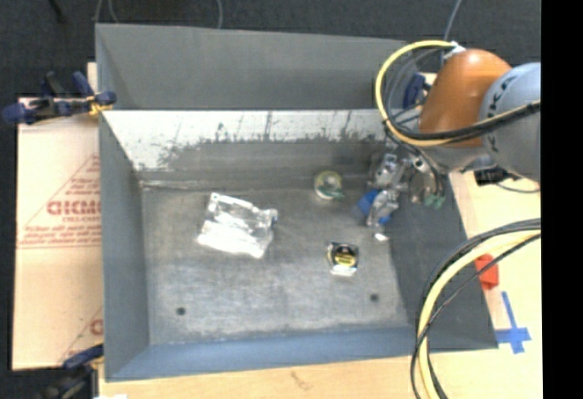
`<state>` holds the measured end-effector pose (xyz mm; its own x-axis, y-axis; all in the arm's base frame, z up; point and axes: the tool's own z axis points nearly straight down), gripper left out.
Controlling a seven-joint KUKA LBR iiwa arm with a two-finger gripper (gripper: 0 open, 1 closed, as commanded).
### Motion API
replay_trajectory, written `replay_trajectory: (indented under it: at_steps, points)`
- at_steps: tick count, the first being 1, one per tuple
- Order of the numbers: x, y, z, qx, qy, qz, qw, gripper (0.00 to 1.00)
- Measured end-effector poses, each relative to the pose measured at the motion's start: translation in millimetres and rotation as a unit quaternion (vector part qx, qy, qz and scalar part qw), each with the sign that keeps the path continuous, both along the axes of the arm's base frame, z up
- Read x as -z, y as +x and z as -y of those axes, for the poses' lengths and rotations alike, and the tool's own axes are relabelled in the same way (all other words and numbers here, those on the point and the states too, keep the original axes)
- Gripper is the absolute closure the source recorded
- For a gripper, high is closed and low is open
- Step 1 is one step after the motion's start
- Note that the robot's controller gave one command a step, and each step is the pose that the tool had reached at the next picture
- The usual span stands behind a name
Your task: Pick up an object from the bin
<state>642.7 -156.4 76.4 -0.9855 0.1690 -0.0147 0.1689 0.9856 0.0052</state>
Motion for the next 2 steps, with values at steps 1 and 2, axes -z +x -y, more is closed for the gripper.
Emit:
replay_trajectory:
  at_steps: [1, 2]
  points:
    - [-117.4, 5.0, -19.0, 0.011, -0.002, -0.0007, 0.9999, 1.0]
    - [-260.2, -6.2, -38.7, -0.181, -0.005, -0.0016, 0.9834, 1.0]
